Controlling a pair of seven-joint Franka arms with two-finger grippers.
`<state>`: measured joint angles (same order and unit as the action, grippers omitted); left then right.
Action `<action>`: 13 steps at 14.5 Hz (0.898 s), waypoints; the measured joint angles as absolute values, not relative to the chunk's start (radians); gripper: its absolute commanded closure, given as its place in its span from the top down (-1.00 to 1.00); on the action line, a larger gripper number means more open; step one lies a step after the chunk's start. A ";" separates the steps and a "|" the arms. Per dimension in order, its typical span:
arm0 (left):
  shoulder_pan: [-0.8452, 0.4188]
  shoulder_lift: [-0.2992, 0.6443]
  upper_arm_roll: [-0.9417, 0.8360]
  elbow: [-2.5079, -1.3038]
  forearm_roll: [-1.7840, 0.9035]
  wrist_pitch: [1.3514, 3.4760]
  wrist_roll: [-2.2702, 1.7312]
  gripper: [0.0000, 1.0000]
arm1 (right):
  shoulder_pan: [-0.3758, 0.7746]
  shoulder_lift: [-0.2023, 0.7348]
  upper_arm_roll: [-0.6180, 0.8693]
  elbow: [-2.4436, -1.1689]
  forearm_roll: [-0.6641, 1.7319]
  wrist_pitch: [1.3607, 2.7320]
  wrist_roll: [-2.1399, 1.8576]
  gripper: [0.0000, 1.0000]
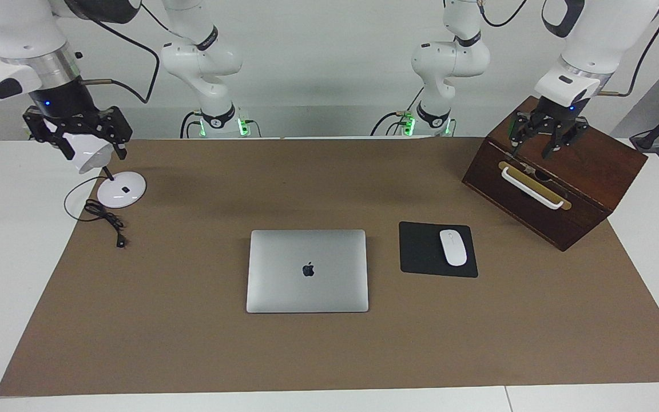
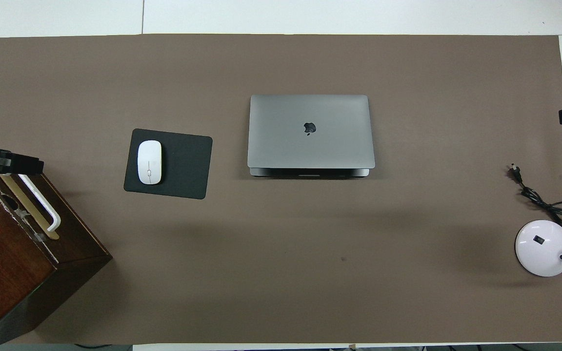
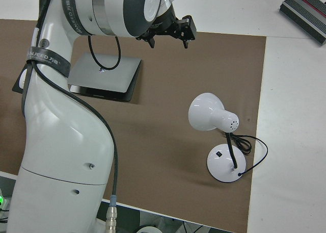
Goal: Close laptop with both arms
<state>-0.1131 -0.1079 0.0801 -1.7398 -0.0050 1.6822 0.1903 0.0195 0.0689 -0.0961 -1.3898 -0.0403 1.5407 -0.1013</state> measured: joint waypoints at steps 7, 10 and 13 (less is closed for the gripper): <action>-0.139 -0.058 0.083 -1.616 0.027 1.551 0.059 0.45 | 0.020 0.064 -0.096 -1.472 -0.040 1.630 -0.101 1.00; -0.137 -0.055 0.095 -1.616 0.028 1.550 0.069 0.45 | 0.023 0.064 -0.096 -1.512 -0.040 1.655 -0.101 1.00; -0.136 -0.054 0.100 -1.616 0.028 1.550 0.072 0.45 | 0.025 0.064 -0.095 -1.542 -0.040 1.679 -0.101 1.00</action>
<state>-0.1361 -0.0539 0.1004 -1.6158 0.0280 1.5498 0.0720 0.0246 0.0644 -0.0954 -1.5425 -0.0402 1.6786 -0.1012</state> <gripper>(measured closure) 0.295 0.000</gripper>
